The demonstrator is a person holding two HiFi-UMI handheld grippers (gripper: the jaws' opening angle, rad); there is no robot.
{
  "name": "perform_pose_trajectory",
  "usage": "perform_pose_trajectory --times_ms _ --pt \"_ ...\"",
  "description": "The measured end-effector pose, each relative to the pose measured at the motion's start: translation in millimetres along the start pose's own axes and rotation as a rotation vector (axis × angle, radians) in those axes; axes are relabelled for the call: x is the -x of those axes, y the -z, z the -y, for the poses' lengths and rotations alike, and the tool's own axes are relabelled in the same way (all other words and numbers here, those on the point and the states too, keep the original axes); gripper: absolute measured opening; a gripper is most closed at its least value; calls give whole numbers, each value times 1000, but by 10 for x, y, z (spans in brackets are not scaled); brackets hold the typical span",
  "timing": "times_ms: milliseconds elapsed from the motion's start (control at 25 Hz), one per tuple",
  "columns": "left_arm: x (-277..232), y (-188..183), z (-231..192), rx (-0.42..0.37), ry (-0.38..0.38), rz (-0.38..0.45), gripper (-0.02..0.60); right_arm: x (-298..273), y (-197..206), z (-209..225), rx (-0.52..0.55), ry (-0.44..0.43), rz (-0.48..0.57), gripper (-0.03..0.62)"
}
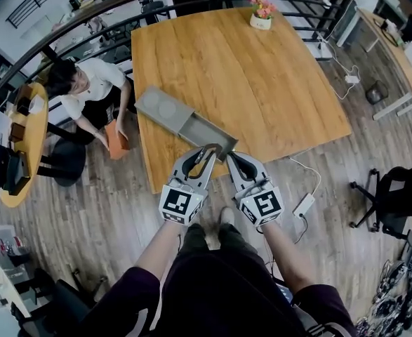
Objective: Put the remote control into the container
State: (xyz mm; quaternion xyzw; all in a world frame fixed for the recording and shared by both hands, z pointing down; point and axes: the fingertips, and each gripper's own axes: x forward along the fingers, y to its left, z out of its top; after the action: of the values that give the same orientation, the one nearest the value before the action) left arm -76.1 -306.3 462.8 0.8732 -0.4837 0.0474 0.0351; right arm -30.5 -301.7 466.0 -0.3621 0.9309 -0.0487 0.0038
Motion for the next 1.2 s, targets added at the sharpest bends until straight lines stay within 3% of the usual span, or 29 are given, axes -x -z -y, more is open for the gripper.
perform_pose_trajectory --times_ms 200,440,920,1200 --pt "-89 108 -39 7 75 -19 84 -57 48 61 -10 76 -9 18" --pt "-300 319 -220 71 126 -38 83 -225 160 156 -19 144 -15 18" --pt "-822 1080 -529 189 156 -115 83 -677 902 484 -117 207 -64 18" --pt "-976 1313 -638 245 170 -156 84 -818 1119 600 -147 212 -85 18"
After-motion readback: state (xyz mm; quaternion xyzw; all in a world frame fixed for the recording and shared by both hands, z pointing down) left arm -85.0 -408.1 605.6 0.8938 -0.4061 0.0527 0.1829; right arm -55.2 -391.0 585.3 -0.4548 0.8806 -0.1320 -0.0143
